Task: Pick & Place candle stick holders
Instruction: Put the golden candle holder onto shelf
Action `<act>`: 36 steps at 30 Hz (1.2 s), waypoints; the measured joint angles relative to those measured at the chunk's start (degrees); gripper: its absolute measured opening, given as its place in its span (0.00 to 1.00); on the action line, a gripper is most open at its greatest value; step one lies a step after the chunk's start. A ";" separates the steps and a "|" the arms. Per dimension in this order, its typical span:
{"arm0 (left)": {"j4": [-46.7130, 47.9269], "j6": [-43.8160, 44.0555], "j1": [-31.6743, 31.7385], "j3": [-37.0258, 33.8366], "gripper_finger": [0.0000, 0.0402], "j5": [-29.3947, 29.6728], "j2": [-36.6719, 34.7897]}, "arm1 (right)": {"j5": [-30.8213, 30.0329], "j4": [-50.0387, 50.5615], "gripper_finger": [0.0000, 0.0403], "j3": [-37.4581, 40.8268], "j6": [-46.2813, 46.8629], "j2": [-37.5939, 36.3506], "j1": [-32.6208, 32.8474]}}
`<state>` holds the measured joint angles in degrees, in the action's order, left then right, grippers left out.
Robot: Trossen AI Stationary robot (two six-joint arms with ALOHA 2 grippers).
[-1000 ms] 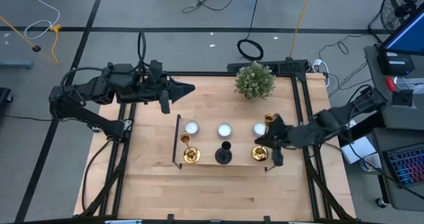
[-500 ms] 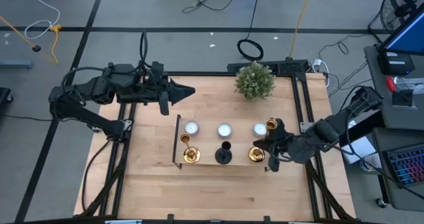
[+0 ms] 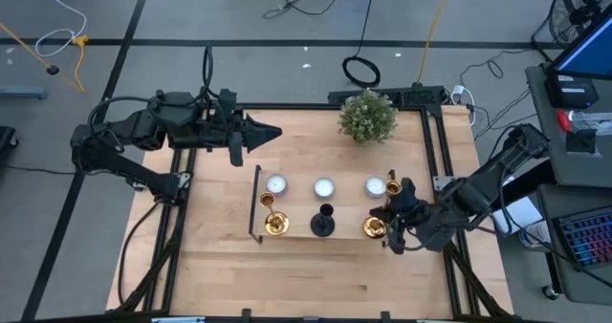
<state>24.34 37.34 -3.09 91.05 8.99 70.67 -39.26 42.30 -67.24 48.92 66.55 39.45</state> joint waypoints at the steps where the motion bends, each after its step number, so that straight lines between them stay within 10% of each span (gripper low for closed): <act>1: 0.00 0.11 0.00 0.00 0.08 0.00 0.00 | 0.12 0.11 0.01 0.00 0.25 0.22 0.01; 36: 0.07 0.48 -0.20 0.00 0.08 -0.20 0.02 | -0.92 -1.92 0.05 4.00 4.04 0.29 1.21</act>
<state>24.40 37.82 -3.29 91.05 8.80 70.70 -40.18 40.37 -63.24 52.96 66.84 40.66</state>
